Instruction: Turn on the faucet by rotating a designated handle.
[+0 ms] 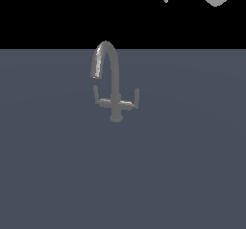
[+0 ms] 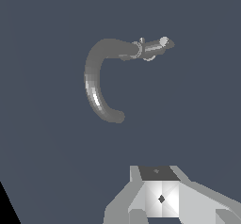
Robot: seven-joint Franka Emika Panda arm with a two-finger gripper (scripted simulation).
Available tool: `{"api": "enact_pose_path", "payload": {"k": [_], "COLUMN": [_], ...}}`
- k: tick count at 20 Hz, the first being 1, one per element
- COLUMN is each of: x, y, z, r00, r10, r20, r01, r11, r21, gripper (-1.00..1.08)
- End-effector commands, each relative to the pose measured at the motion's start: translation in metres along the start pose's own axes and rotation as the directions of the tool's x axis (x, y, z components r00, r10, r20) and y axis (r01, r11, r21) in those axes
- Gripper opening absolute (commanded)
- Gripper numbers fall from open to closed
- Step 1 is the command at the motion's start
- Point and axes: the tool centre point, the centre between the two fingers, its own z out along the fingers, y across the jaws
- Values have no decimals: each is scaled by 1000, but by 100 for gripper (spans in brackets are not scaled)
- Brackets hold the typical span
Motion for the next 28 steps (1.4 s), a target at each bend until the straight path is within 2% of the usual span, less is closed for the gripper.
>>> {"api": "enact_pose_path", "payload": {"k": [1, 8, 15, 22, 28], "x": [15, 54, 92, 129, 159], "y": [6, 24, 41, 57, 68], "z": [5, 23, 45, 74, 104], "r00": [1000, 994, 983, 964, 941], "r10": [22, 77, 123, 157, 176], "r20": [17, 72, 139, 216, 291], "r01": [-23, -91, -165, -247, -323], "r11": [998, 973, 919, 832, 730], "r21": [57, 210, 358, 497, 603], "gripper": [-100, -100, -100, -100, -100]}}
